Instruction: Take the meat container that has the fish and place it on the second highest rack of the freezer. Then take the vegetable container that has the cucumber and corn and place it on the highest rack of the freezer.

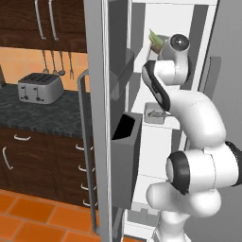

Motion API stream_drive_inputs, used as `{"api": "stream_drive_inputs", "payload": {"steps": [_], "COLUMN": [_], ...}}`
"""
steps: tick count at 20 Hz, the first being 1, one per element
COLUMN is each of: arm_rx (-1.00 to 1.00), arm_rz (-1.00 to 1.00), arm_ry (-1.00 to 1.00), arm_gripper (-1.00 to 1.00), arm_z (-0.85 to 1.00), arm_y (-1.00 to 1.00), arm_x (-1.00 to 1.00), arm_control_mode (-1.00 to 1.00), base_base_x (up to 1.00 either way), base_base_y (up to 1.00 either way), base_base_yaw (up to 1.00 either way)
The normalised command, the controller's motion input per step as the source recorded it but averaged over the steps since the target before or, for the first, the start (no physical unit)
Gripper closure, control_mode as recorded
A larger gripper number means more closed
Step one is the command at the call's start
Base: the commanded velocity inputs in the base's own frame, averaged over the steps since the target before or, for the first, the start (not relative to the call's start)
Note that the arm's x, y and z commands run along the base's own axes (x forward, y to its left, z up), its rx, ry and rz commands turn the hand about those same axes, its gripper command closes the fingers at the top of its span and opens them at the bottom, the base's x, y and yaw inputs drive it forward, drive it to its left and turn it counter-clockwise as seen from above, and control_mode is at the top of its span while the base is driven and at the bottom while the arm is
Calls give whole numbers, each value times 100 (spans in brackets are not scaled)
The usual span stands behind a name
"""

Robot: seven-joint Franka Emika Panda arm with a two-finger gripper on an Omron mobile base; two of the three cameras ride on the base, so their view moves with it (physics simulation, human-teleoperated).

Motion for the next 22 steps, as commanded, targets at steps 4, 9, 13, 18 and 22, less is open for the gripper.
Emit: {"api": "stream_drive_inputs", "payload": {"steps": [4, 9, 13, 18, 22], "arm_rx": [0, 0, 0, -2, -2], "arm_rz": [0, 0, 0, 0, 2], "arm_ry": [0, 0, -2, -1, -5], "arm_gripper": [100, 100, -100, -100, -100], "arm_z": [-32, -16, -12, -14, 0], "arm_y": [-5, -8, 5, 15, 16], "arm_x": [55, 54, 51, 54, 36], "arm_control_mode": [-100, -100, -100, -100, -100], "base_base_x": [0, 0, 0, 0, 0], "base_base_y": [0, 0, 0, 0, 0], "base_base_yaw": [0, 0, 0, 0, 0]}}
